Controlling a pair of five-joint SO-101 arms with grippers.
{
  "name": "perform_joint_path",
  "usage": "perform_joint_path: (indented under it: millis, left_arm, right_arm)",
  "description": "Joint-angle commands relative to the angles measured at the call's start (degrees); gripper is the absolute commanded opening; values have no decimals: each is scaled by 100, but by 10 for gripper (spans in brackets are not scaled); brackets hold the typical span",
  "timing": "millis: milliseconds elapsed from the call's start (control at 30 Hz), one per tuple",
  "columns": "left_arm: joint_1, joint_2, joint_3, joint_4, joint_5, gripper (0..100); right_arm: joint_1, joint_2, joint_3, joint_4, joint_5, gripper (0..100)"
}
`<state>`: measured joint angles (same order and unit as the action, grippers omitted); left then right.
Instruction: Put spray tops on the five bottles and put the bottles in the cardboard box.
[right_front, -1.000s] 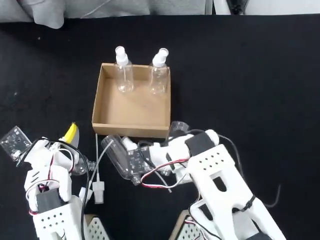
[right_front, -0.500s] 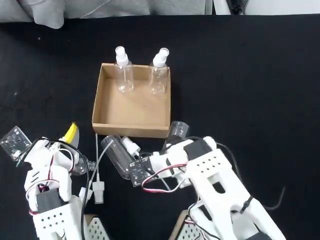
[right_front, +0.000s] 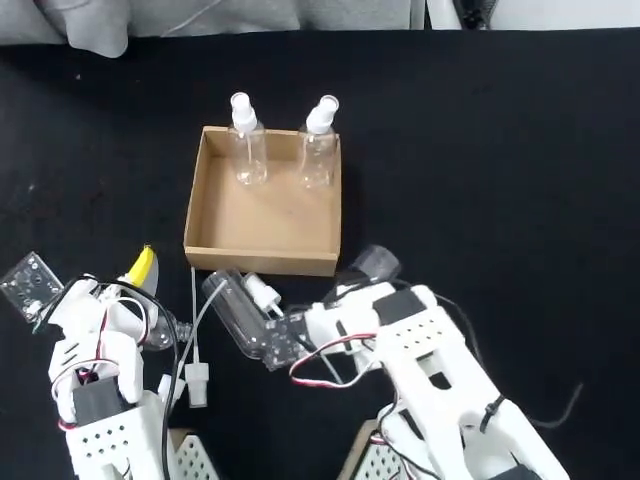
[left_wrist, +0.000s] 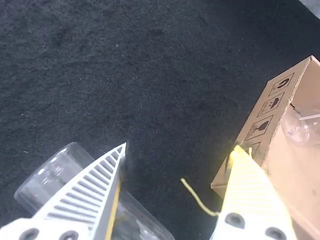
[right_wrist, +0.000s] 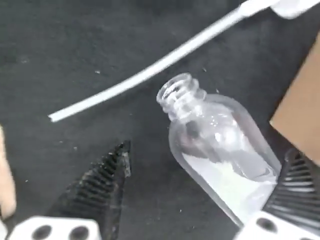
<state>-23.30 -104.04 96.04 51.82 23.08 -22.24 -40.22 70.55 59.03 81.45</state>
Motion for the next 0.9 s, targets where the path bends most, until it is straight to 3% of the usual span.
perform_joint_path:
  millis: [0, 100, 300, 567, 767, 867]
  left_arm:
    - [4, -53, 136, 18, -44, 299]
    - [4, -53, 136, 18, -44, 299]
    - [4, -53, 136, 18, -44, 299]
    - [4, -53, 136, 18, -44, 299]
    - [4, -53, 136, 18, -44, 299]
    - [4, -53, 136, 18, -44, 299]
  right_arm:
    - [378, -101, -4, -123, -132, 391]
    - [510, -110, -13, 9, -211, 365]
    - [510, -119, -13, -9, -818, 208]
    - [501, -154, -92, 343, -1495, 205]
    - [-35, -119, -400, 826, -1890, 208]
    - [-281, -119, -391, 826, -1978, 270]
